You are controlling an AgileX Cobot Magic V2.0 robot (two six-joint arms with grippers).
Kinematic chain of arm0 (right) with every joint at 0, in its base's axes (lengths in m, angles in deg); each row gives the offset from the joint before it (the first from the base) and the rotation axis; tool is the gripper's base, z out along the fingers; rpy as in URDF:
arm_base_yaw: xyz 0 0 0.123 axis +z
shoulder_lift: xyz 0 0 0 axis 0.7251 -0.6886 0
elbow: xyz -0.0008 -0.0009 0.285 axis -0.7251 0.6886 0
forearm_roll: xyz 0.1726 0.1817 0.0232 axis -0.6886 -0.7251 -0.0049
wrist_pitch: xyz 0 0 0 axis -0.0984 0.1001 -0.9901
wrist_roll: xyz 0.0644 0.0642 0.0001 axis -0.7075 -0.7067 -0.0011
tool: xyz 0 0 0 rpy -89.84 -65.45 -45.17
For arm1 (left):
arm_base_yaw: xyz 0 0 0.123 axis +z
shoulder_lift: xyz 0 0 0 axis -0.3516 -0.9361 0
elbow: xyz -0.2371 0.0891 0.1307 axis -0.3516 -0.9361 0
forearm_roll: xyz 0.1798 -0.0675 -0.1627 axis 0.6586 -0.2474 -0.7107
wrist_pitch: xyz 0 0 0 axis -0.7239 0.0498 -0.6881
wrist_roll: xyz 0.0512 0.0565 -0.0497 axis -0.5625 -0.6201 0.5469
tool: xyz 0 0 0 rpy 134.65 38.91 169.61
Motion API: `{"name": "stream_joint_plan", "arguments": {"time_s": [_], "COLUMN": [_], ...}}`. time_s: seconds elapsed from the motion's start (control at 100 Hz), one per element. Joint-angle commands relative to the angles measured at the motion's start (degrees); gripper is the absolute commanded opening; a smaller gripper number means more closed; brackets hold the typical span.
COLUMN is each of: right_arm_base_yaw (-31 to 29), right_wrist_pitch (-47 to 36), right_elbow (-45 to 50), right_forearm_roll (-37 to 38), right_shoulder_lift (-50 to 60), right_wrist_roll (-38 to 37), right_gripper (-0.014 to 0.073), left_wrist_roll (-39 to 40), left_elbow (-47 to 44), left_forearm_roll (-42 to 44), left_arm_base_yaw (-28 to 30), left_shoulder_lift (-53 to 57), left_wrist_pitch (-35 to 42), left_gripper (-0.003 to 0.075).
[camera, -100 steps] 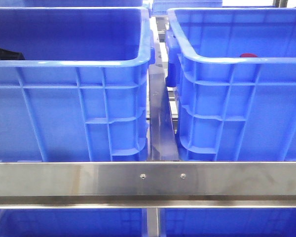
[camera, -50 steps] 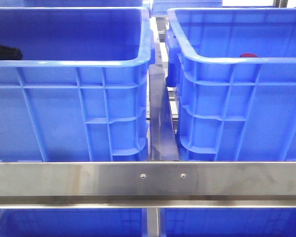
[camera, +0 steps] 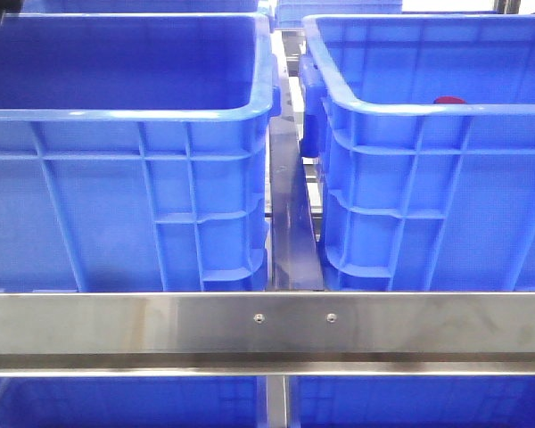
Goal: Pick red and yellow buttons and place in box
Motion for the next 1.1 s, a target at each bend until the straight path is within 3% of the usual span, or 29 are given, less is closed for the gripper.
{"name": "stream_joint_plan", "arguments": {"time_s": [0.0,0.44,0.65,0.77,0.95,1.09], "right_arm_base_yaw": [-0.1,-0.1,-0.1,-0.1,-0.1,-0.1], "right_wrist_pitch": [1.7,2.8,4.7,6.2,9.8,14.6], "right_elbow": [-1.5,-1.5,-1.5,-1.5,-1.5,-1.5], "right_forearm_roll": [-0.3,-0.3,-0.3,-0.3,-0.5,-5.0], "right_shoulder_lift": [0.1,0.1,0.1,0.1,0.1,0.1], "right_wrist_roll": [0.6,0.6,0.6,0.6,0.6,0.5], "right_gripper": [-0.0116,-0.0114,-0.0092,0.0018,0.0304,0.0516], "left_wrist_roll": [-0.3,-0.2,-0.2,-0.2,-0.2,-0.2], "left_elbow": [1.9,1.9,1.9,1.9,1.9,1.9], "left_forearm_roll": [-0.4,-0.4,-0.3,-0.3,-0.3,-0.3], "left_arm_base_yaw": [-4.1,-30.8,-38.8,-39.3,-39.3,-39.3], "left_shoulder_lift": [5.3,11.2,11.2,11.2,11.2,11.2], "left_wrist_pitch": [1.6,-3.1,-2.7,-2.7,-2.7,-2.6], "left_gripper": [-0.0019,-0.0019,-0.0019,-0.0019,-0.0019,-0.0019]}}
